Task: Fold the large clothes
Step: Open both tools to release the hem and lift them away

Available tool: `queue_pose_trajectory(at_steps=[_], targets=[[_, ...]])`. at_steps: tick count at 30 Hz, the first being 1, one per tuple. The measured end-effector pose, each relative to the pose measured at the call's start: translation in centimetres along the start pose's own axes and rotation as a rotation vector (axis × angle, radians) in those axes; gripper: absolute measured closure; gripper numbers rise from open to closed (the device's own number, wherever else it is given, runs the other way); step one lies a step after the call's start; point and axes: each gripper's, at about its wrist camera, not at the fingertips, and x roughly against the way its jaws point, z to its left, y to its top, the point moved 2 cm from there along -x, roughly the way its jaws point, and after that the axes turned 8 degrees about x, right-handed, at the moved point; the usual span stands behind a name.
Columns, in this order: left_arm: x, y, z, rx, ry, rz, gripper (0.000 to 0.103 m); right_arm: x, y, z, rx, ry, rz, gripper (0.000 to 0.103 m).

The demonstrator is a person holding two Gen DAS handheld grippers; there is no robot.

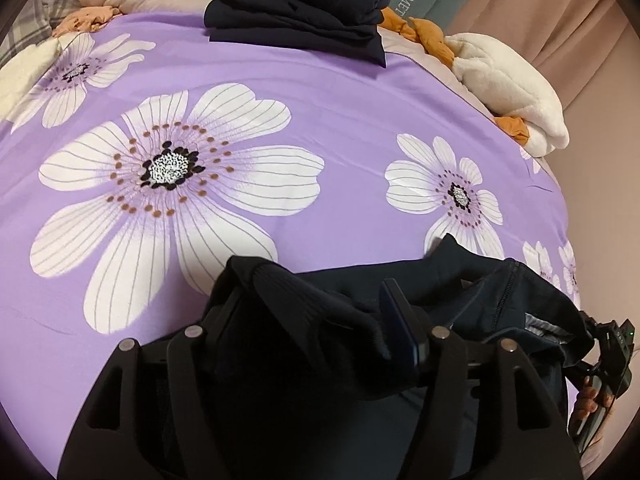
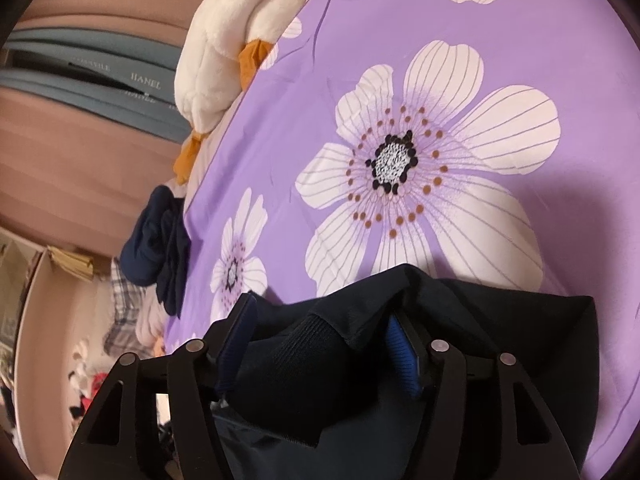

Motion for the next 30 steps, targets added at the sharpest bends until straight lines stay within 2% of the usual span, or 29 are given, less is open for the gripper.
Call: queue_pose_trajectory(at_steps=[4,7,9,10,13,19,24,30], targets=[[0.0,0.4,0.4,0.000,0.015,-0.010,0.039,0.2,0.6,-0.1,-0.023,0.010,-0.025,0.034],[0.4,0.6,0.6,-0.004,0.037,-0.042,0.033,0.5,1.1,-0.4,-0.048,0.020,-0.049,0.030],[0.7,0.8,0.7,-0.017,0.066,-0.065,0.024,0.8,1.4,-0.8,-0.063,0.017,-0.069,0.029],[0.8,0.9,0.8,-0.026,0.082,-0.080,0.023,0.9,1.5,-1.0,-0.069,0.010,-0.077,0.028],[1.2,1.1,1.1,-0.046,0.107,-0.107,0.023,1.2,1.7,-1.6,-0.064,-0.082,-0.105,0.026],[2.8,0.4,0.5,-0.100,0.125,-0.158,0.023,2.3,1.5,-2.3,-0.044,-0.146,-0.130,0.026],[5.1,-1.3,-1.3,-0.194,0.113,-0.194,0.023,3.3,0.2,-0.3,0.093,-0.215,-0.112,0.026],[7.4,-4.2,-2.5,-0.265,0.080,-0.186,0.023,4.4,-3.6,4.5,0.432,-0.302,-0.069,0.026]])
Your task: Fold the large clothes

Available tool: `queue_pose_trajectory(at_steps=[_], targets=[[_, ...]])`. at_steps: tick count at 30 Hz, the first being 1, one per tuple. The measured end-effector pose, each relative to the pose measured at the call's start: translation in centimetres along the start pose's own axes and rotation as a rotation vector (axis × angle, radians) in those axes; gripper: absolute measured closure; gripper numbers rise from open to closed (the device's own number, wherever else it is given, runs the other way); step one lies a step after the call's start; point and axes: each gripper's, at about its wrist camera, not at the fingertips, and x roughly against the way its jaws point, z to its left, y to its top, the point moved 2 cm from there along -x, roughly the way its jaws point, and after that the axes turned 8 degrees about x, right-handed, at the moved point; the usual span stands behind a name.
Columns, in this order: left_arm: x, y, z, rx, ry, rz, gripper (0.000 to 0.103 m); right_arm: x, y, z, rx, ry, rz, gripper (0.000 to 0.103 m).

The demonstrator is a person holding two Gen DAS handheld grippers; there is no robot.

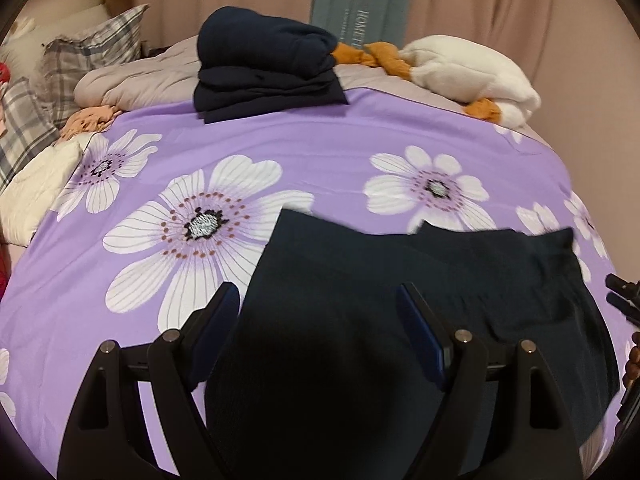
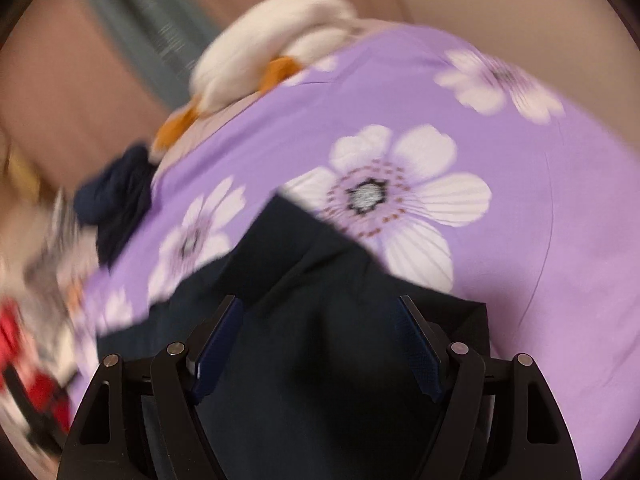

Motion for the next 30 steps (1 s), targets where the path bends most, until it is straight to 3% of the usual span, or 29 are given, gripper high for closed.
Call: queue_pose_trajectory(at_steps=[4,7,19,30], targets=[[1.1,-1.9,-0.7,-0.022,-0.025,0.018,0.023,1.7,-2.2,3.6,0.233,-0.038,0.006,0.026],[1.4,-3.5,-0.9,-0.032,-0.032,0.045,0.023,2.0,-4.1,4.5,0.315,-0.041,0.022,0.026],[0.9,-10.5,-1.2,-0.081,-0.009,0.151,0.023,2.5,-10.1,4.8,0.414,-0.125,0.079,0.026],[1.7,-12.5,-1.0,-0.078,-0.014,0.145,0.021,2.9,-11.8,3.9,0.382,-0.116,0.090,0.026]])
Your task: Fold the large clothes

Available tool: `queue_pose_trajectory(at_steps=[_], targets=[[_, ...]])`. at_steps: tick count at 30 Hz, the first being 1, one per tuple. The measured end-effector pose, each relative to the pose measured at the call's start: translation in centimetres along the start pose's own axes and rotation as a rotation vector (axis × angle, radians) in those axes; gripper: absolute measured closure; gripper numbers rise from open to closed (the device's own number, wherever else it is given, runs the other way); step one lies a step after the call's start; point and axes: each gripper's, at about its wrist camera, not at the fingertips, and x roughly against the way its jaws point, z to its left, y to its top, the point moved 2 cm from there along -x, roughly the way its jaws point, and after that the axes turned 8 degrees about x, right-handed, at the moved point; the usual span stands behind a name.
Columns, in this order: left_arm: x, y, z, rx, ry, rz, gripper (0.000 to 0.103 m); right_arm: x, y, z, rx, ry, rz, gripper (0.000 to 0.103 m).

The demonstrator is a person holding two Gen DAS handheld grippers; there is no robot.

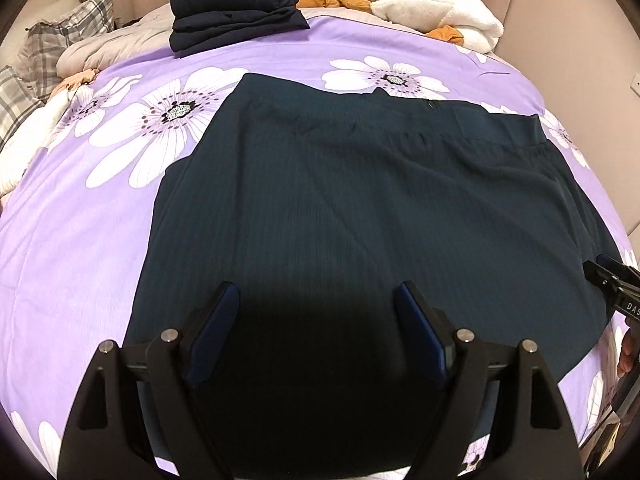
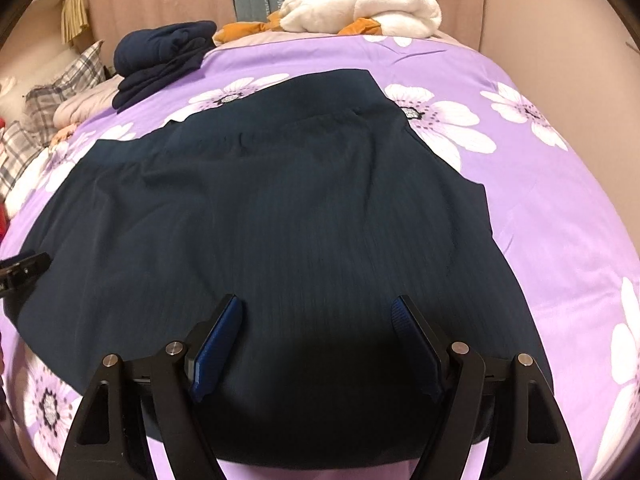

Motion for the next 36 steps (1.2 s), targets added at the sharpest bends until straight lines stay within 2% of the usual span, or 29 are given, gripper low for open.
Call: queue_pose_trajectory(at_steps=[15,36], targets=[[0.7,-1.5,0.2,0.021,-0.021,-0.002,0.018,0.2,-0.8,-0.2,-0.036,0.028,0.000,0.026],[1.0,-1.8,0.2,0.026,-0.018,-0.003,0.016,0.8,-1.6,-0.9,-0.065,0.043,-0.010,0.026]])
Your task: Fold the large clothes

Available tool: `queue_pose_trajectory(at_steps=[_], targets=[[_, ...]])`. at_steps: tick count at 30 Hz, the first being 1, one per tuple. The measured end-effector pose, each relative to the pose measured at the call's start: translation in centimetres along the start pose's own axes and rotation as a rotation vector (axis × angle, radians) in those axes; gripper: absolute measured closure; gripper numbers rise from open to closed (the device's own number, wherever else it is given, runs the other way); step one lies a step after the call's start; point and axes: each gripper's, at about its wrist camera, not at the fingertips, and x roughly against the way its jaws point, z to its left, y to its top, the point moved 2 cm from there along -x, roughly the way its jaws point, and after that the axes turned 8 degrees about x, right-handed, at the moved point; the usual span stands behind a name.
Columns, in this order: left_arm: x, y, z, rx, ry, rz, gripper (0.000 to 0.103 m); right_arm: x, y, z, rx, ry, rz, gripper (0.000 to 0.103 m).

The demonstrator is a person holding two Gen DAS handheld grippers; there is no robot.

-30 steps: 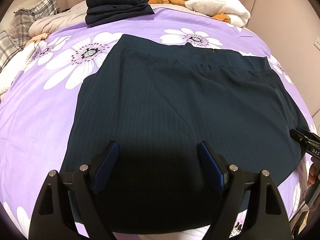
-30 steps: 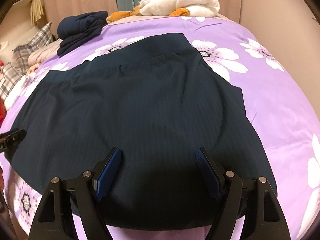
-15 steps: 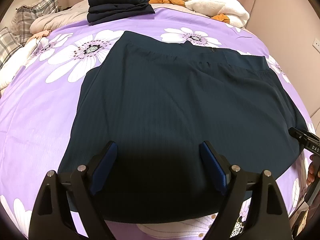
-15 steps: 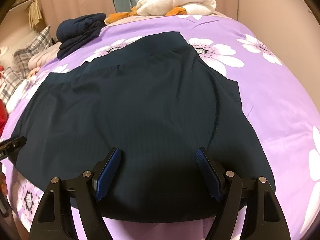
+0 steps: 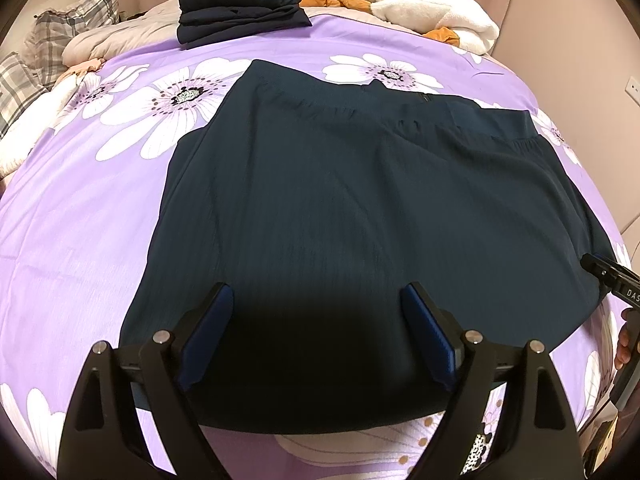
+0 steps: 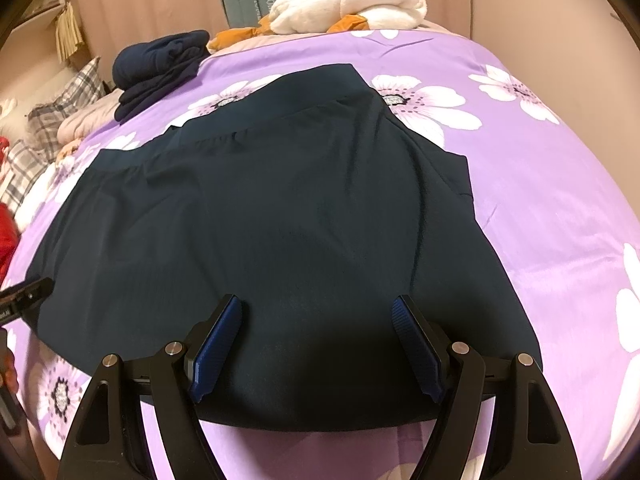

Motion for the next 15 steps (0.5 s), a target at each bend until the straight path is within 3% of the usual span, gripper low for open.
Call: queue_pose_trajectory(at_steps=[15], targets=[[0.42,-0.64,0.60,0.007,0.002,0.004,0.015,0.54,-0.55,-0.82,-0.025,0.002,-0.005,0.026]])
